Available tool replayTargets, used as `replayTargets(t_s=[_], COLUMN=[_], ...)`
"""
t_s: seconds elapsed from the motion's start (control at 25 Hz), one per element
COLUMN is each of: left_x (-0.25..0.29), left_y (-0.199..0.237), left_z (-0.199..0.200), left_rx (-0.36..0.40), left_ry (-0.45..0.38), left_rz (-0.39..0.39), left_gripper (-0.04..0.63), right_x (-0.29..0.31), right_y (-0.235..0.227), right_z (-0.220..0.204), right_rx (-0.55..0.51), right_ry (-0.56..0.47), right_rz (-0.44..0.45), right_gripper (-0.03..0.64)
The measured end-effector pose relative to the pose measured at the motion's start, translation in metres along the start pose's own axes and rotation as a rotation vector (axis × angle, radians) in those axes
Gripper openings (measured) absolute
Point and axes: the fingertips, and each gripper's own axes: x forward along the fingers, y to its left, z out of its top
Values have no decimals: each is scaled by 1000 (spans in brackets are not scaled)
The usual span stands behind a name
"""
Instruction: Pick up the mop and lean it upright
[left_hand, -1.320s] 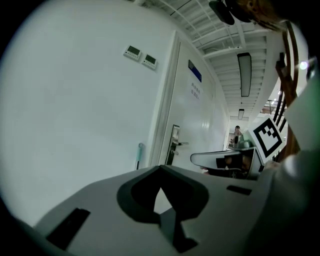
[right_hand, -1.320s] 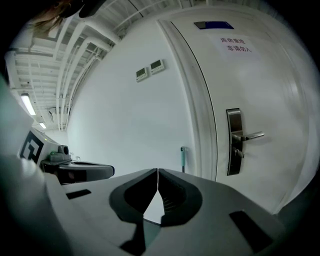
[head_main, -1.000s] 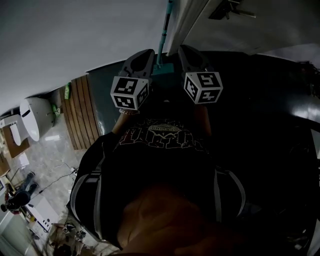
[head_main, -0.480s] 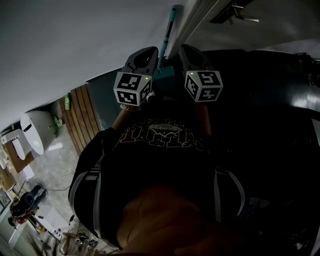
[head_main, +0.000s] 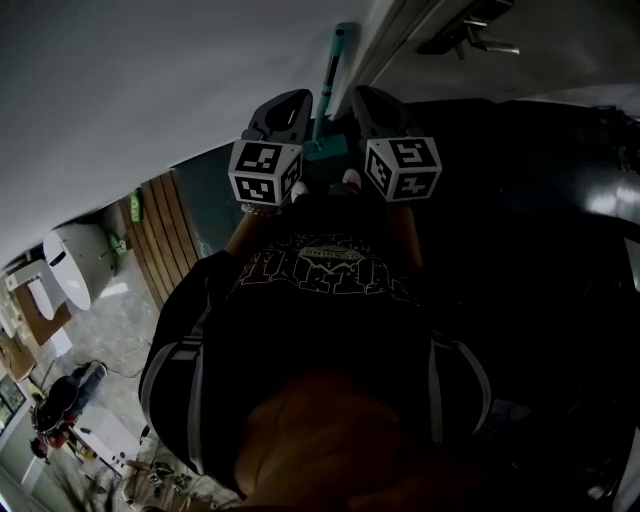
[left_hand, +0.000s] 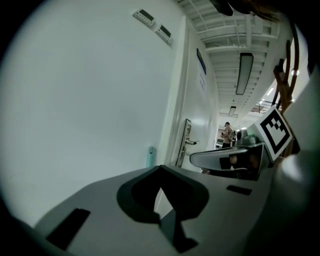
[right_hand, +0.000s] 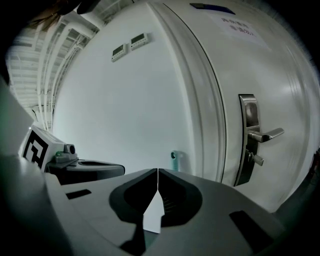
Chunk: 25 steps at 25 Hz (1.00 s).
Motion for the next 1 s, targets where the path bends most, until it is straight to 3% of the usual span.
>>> replayTargets(t_s=[0.28,0.68,1.0], left_x=[43,98,136], left_y=[6,13,18], left_z=[10,6,-7], left_rx=[-29,-20,-11], left_ry=[-3,72,120], left_rz=[56,77,121], left_gripper=[44,48,145], right_x=[23,40,41], right_y=[-29,-61,-86], right_z=[15,19,13], right_rx=[-12,29,49], right_ry=[26,43,47], right_rz=[61,89,87], right_gripper=[20,20,20])
